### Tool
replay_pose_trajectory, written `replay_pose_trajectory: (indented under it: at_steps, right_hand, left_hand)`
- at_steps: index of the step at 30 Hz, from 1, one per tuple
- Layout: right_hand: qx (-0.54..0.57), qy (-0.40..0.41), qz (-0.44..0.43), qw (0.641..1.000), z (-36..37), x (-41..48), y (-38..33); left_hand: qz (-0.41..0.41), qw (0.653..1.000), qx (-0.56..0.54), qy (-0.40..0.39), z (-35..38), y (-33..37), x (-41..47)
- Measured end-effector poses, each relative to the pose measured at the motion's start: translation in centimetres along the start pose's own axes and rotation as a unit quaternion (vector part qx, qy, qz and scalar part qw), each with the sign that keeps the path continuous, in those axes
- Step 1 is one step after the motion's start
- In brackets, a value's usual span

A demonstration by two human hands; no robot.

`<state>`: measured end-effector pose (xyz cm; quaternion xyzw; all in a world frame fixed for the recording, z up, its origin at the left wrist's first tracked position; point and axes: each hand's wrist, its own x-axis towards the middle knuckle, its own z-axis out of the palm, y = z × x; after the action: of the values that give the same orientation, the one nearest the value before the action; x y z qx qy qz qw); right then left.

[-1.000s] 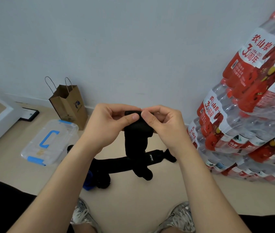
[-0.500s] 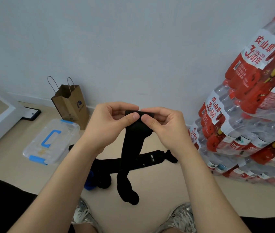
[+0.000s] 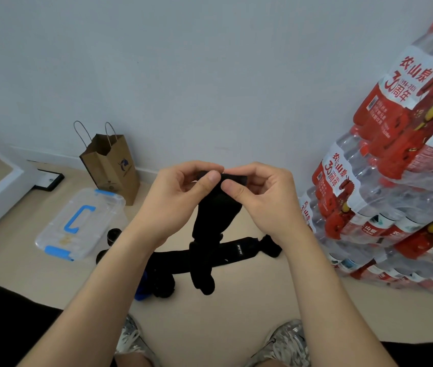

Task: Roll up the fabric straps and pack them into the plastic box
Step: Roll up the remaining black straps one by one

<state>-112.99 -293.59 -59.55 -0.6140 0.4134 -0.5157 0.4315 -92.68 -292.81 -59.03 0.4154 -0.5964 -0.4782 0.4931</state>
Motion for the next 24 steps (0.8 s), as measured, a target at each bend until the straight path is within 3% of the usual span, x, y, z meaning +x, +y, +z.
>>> replay_pose_trajectory:
  at_steps: [5, 12, 18, 24]
  right_hand:
    - [0.011, -0.012, 0.0, 1.0, 0.3, -0.1, 0.1]
    - [0.012, 0.055, -0.006, 0.998, 0.7, 0.3, 0.3]
    - [0.03, 0.07, 0.002, 0.997, 1.0, 0.3, 0.2]
    - [-0.017, 0.092, -0.008, 0.996, 3.1, -0.2, 0.4]
  left_hand:
    - [0.016, 0.999, 0.042, 0.013, -0.2, -0.1, 0.2]
    - [-0.007, 0.998, 0.007, 0.055, 0.3, 0.1, 0.1]
    - [-0.023, 0.974, 0.21, 0.085, 2.3, 0.9, -0.1]
    - [-0.023, 0.959, 0.258, 0.113, 2.6, 1.1, -0.4]
